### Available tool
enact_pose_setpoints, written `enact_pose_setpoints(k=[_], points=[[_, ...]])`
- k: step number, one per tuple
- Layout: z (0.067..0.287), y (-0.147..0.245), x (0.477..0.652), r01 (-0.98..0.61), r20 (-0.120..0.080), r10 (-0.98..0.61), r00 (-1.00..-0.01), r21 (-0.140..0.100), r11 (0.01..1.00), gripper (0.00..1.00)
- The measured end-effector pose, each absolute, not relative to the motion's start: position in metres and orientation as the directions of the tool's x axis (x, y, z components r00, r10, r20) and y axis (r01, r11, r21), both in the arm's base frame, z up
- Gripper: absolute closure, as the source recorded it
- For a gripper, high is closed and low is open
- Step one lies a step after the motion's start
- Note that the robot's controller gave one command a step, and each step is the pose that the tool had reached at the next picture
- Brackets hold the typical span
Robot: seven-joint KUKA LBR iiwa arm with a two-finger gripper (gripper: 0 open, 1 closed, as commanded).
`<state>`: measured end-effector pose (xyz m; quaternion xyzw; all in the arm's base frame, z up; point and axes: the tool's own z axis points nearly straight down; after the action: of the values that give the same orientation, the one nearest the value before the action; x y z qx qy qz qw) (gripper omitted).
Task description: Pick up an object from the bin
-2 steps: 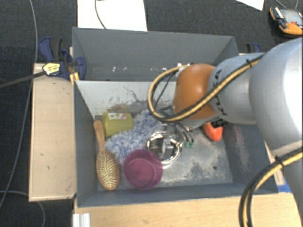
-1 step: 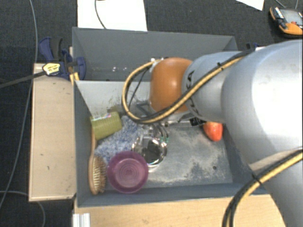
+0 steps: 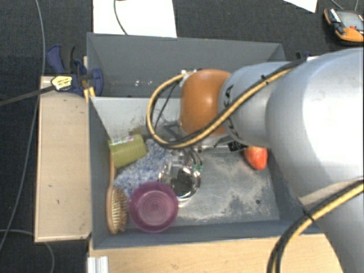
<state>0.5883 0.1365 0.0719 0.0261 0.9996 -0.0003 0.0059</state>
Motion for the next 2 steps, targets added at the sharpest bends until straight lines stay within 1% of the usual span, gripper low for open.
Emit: enact_pose_setpoints(k=[1, 2], points=[[0.084, 0.135, 0.586, 0.052, -0.006, 0.052, -0.999, -0.003, 0.999, 1.00], [0.121, 0.135, 0.586, 0.050, -0.005, 0.050, -0.999, -0.002, 0.999, 1.00]])
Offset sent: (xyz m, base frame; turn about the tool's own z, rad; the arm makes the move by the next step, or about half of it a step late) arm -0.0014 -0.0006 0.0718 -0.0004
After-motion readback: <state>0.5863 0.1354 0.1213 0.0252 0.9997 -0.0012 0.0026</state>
